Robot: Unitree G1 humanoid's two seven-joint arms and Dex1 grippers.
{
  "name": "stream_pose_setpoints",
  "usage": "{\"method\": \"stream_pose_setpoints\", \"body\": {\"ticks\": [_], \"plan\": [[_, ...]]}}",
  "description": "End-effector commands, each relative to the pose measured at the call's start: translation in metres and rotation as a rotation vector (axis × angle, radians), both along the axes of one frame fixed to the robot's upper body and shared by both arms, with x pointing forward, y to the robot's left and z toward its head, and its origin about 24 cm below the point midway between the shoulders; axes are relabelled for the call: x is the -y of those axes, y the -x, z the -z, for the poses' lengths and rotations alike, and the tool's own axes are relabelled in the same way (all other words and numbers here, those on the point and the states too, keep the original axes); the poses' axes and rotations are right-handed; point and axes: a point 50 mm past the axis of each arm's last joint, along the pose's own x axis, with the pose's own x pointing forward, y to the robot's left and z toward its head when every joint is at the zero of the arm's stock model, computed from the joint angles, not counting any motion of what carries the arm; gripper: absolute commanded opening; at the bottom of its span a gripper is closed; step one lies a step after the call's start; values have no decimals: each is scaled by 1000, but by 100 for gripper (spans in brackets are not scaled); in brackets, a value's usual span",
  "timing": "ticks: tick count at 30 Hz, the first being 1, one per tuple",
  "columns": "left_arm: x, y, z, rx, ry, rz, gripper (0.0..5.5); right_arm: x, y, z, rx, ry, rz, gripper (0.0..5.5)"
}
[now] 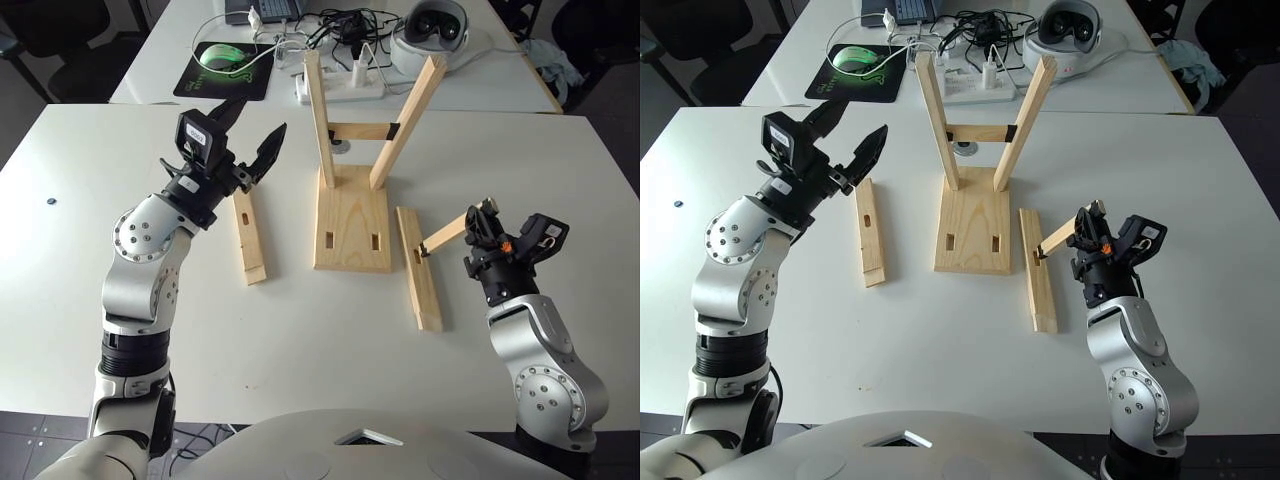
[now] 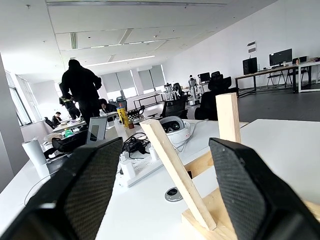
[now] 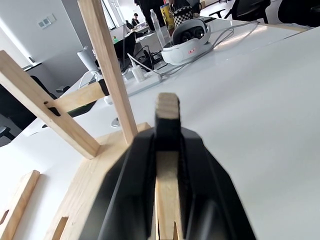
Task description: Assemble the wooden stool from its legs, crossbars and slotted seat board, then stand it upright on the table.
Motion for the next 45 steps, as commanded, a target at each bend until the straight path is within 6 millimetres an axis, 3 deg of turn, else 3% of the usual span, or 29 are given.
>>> {"method": "stream_pose_setpoints", "body": {"ticks": [1,18,25,28,33,37,43,45], "plan": [[2,-2,-3,8,-4,11,320,1,-4,1,2,14,0,41],[1,0,-3,9,-2,-4,320,3,-2,11,-54,46,-25,41],[0,0,-6,16,-3,-5,320,-2,1,8,-56,153,-61,41],[2,0,-10,21,-4,6,320,-9,9,15,-52,281,-129,41],[6,1,-11,13,-12,39,320,-15,17,22,-44,307,-127,41],[14,2,-11,-11,-21,93,320,-5,43,73,-150,306,-116,41],[18,1,-10,-25,-29,133,320,-4,67,93,-165,341,-115,41],[18,1,-10,-25,-30,134,320,-10,61,89,-139,356,-135,41]]}}
